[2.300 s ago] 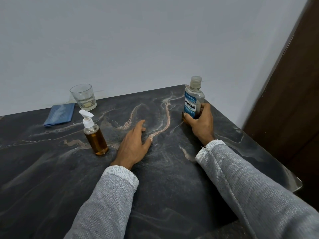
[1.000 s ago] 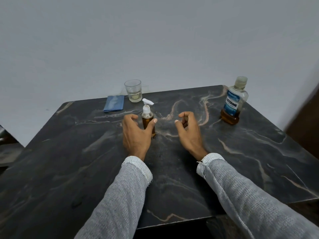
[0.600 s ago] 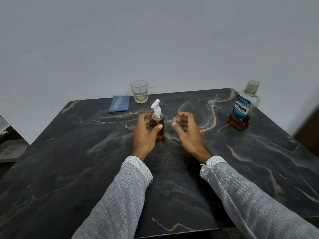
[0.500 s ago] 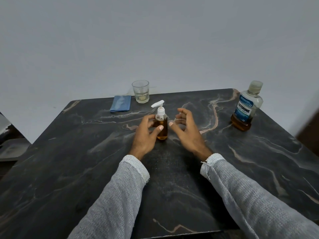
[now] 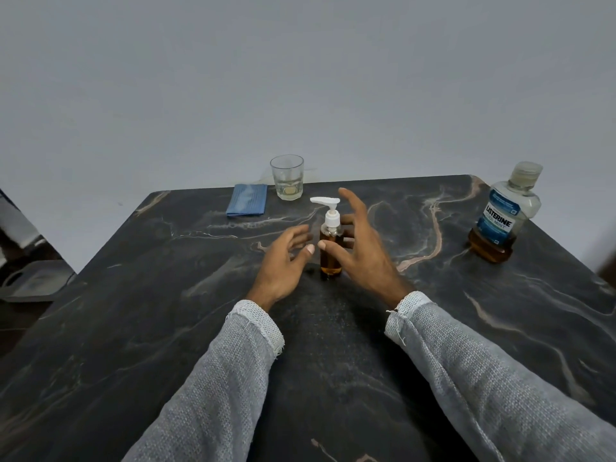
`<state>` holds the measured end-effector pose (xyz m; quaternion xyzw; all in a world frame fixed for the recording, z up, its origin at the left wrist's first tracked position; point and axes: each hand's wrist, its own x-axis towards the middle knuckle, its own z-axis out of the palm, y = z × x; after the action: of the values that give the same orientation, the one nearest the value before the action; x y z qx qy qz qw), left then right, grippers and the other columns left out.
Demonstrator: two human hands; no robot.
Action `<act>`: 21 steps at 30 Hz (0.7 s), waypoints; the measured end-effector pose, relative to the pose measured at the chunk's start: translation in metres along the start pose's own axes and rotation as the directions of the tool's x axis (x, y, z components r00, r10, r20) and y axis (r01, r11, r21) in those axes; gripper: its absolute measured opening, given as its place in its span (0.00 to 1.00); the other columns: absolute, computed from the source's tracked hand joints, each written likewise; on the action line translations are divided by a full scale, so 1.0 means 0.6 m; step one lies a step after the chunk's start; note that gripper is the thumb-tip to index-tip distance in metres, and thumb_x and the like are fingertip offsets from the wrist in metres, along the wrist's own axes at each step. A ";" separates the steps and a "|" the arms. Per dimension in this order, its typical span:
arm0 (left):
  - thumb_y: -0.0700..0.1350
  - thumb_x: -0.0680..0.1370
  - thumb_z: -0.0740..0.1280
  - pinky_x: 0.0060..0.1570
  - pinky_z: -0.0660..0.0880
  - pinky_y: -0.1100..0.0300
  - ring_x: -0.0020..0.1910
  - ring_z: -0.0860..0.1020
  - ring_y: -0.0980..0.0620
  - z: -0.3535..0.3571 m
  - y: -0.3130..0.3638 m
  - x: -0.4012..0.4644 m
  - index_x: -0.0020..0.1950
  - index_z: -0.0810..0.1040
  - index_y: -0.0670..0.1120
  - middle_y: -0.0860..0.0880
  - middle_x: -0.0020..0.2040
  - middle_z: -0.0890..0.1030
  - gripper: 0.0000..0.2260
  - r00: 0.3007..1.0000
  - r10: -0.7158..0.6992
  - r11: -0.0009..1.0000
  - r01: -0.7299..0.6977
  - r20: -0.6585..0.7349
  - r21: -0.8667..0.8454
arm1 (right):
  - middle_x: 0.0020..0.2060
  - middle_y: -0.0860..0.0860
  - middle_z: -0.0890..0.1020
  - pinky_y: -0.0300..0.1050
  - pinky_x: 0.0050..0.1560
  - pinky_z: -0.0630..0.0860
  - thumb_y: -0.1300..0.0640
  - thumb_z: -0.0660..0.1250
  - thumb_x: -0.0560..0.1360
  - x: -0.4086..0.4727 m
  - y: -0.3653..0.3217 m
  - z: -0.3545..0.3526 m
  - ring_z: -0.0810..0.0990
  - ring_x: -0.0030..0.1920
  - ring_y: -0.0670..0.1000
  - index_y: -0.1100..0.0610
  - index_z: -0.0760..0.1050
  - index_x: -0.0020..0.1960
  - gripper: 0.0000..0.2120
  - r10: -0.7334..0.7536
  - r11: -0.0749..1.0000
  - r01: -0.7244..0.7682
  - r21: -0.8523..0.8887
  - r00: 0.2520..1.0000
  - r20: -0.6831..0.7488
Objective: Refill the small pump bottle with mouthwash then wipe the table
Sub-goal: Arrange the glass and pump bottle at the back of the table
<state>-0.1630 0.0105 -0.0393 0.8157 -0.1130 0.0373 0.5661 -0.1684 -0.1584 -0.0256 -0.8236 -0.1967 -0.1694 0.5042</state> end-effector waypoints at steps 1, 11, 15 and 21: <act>0.40 0.79 0.65 0.66 0.71 0.55 0.65 0.74 0.56 -0.005 -0.002 0.003 0.71 0.69 0.47 0.49 0.66 0.76 0.20 1.000 -0.006 1.000 0.007 -0.019 0.003 | 0.59 0.52 0.77 0.54 0.59 0.77 0.52 0.72 0.74 0.001 0.001 -0.001 0.78 0.58 0.48 0.37 0.49 0.74 0.40 -0.009 1.000 0.008 -0.020 1.000 -0.021; 0.46 0.77 0.69 0.46 0.71 0.67 0.53 0.76 0.56 -0.044 -0.007 0.120 0.70 0.67 0.48 0.53 0.57 0.75 0.22 0.968 -0.090 0.996 0.092 -0.235 -0.003 | 0.51 0.46 0.76 0.35 0.49 0.72 0.50 0.71 0.74 0.080 0.014 -0.030 0.77 0.49 0.41 0.39 0.49 0.74 0.39 -0.016 0.996 0.004 -0.084 0.991 -0.135; 0.49 0.75 0.72 0.56 0.72 0.59 0.58 0.74 0.53 -0.055 -0.016 0.189 0.73 0.62 0.47 0.50 0.65 0.73 0.31 0.955 -0.113 0.993 0.120 -0.275 0.008 | 0.46 0.44 0.77 0.34 0.46 0.74 0.52 0.71 0.73 0.117 0.034 -0.039 0.79 0.44 0.44 0.39 0.51 0.73 0.38 -0.019 0.991 0.002 -0.134 0.992 -0.121; 0.49 0.72 0.75 0.68 0.67 0.51 0.71 0.68 0.44 -0.065 -0.046 0.293 0.77 0.54 0.48 0.44 0.75 0.64 0.41 0.934 -0.190 0.980 0.198 -0.302 -0.005 | 0.48 0.48 0.78 0.40 0.45 0.78 0.53 0.72 0.72 0.160 0.070 -0.037 0.79 0.43 0.45 0.42 0.55 0.72 0.36 -0.008 0.981 -0.004 -0.195 0.998 -0.061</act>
<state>0.0166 0.0313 -0.0177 0.8148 0.0562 0.1066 0.5670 -0.0663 -0.1810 -0.0023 -0.8632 -0.1643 -0.2136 0.4269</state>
